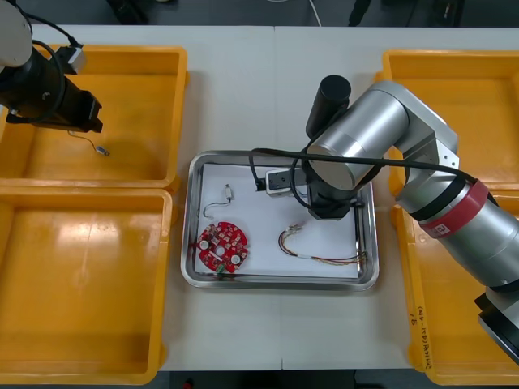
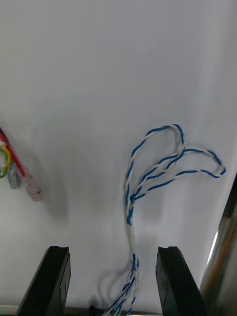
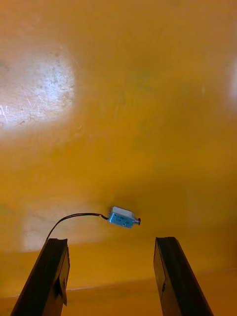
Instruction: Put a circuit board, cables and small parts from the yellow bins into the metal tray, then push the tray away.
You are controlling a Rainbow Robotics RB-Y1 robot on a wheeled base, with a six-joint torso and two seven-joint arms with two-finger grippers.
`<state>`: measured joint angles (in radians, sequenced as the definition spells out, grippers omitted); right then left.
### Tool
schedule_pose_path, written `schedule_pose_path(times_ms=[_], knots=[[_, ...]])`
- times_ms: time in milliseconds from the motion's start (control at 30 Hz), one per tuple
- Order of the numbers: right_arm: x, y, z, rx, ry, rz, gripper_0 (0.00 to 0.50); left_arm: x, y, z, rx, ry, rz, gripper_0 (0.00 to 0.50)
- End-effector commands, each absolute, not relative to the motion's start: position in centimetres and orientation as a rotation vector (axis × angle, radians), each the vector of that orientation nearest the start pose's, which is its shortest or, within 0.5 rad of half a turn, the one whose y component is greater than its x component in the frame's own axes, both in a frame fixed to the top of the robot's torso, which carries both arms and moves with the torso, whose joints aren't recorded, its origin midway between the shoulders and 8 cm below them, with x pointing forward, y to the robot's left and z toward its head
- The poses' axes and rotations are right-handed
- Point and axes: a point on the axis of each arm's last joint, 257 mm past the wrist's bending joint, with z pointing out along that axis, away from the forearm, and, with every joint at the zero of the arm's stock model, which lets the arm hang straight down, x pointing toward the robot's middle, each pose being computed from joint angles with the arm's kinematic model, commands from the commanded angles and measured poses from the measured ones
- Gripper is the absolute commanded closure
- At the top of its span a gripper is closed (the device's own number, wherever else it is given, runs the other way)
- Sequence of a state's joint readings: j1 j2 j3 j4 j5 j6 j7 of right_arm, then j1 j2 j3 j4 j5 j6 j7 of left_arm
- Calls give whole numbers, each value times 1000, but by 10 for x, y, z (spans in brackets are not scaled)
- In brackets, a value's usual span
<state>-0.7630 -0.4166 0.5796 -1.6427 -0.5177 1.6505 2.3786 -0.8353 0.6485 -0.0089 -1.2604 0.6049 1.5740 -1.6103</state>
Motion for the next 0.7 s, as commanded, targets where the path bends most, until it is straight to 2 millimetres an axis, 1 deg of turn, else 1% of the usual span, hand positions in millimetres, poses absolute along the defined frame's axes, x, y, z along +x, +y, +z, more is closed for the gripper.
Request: schedule_pose_path(times_ms=[33,167,233,333,400,433,567,700], knots=[[478,-88,-225,-2006,1908,-395,0,583,328,-150,26,2596,-16,0],[469,-90,-210,-1970,1962,-388,0,582,324,-160,28,2612,-12,0],[467,-91,-203,-1942,1995,-392,0,583,325,-165,14,2618,-21,0],[462,-95,-188,-1875,2068,-405,0,586,323,-175,0,2621,-33,0],[460,-99,-183,-1823,2119,-407,0,587,321,-178,-2,2621,-37,0],[461,-99,-180,-1799,2130,-399,0,587,320,-180,0,2624,-35,0],[468,-100,-157,-1647,2197,-344,0,586,318,-187,-11,2634,-43,0],[472,-102,-135,-1477,2273,-238,0,587,315,-195,-8,2630,-54,0]])
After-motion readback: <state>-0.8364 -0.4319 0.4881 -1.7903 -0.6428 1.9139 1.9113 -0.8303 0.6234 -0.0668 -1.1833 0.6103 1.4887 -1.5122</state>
